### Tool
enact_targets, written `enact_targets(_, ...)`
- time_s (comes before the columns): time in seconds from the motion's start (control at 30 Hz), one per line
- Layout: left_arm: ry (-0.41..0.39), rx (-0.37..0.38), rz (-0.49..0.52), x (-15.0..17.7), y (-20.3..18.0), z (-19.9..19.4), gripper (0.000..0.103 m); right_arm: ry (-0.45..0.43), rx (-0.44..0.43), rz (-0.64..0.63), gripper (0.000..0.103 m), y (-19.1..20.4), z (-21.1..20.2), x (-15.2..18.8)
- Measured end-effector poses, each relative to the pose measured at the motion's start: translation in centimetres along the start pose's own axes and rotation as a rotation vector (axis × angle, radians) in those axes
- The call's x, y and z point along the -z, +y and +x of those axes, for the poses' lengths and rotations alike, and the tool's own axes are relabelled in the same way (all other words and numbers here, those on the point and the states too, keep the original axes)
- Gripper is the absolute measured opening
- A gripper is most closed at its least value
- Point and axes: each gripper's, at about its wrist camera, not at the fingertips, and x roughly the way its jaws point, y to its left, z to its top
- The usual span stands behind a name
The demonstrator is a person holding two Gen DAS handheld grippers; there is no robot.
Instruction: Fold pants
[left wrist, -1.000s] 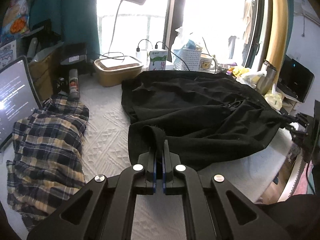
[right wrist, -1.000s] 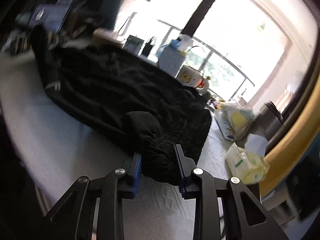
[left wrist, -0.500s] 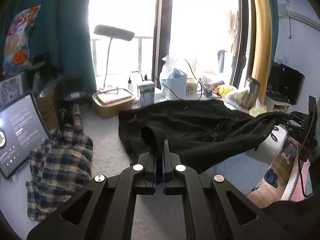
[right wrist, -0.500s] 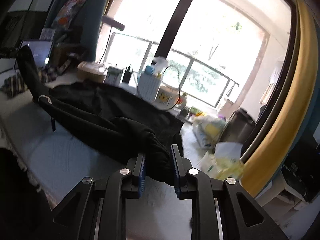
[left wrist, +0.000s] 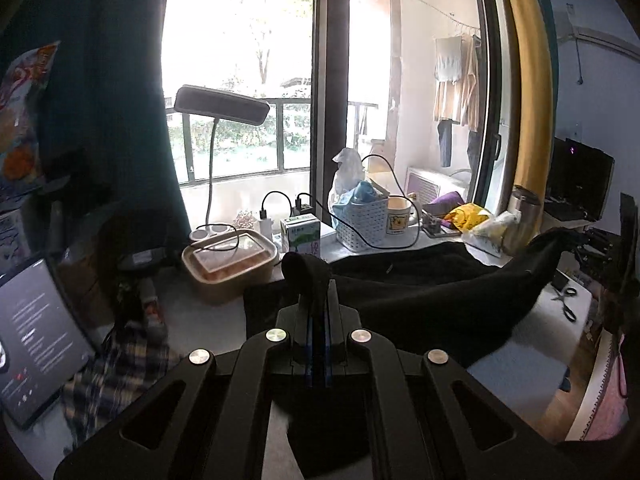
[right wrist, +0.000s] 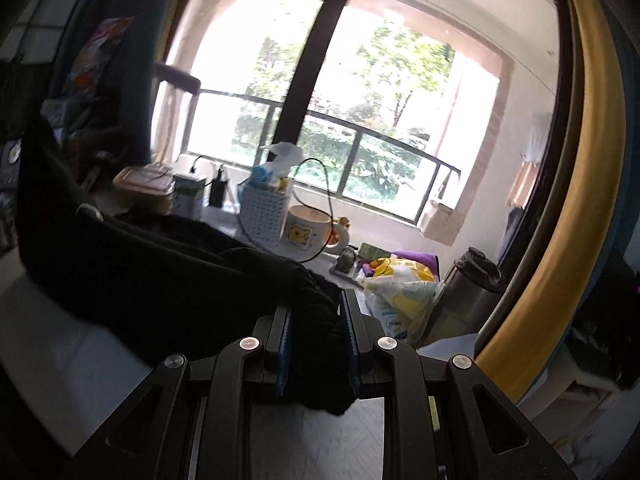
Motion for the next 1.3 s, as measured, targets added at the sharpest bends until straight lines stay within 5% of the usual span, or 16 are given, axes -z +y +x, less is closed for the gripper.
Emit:
enact_targets(0.2,-0.048,-0.024,-0.001,-2.4,1.5,4.0,0.002,0.02,0.002,0.037,0.023,-0.4,4.7,-2.1)
enact_targets(0.5,-0.014,-0.058,-0.025,-3.6,4.5,10.6,0.002,0.102,-0.054,0.128,0.023,-2.0,13.3,-4.1)
enact_targets(1.03,0.249,-0.1,0.014,-0.5,6.2,22.5,0.006,0.353,-0.109,0.184,0.024,-3.6,28.2,-3.3)
enact_targets(1.1,0.268,-0.121,0.014,-0.2,6.4,23.2,0.019,0.369,-0.101,0.183,0.027,-3.5,29.5,-3.4)
enact_targets(1.17,0.256,-0.122,0.007,-0.2,6.6,23.1,0.067,0.385,-0.096,0.189,0.039,-3.7,30.8,-3.6)
enact_targets(1.2,0.25,-0.115,0.001,-0.3,6.7,23.0,0.077,0.386,-0.09,0.193,0.043,-3.8,31.1,-3.8)
enact_targets(1.3,0.231,-0.114,0.004,-0.6,6.6,22.2,0.083,0.365,-0.059,0.208,0.069,-4.4,31.4,-4.4)
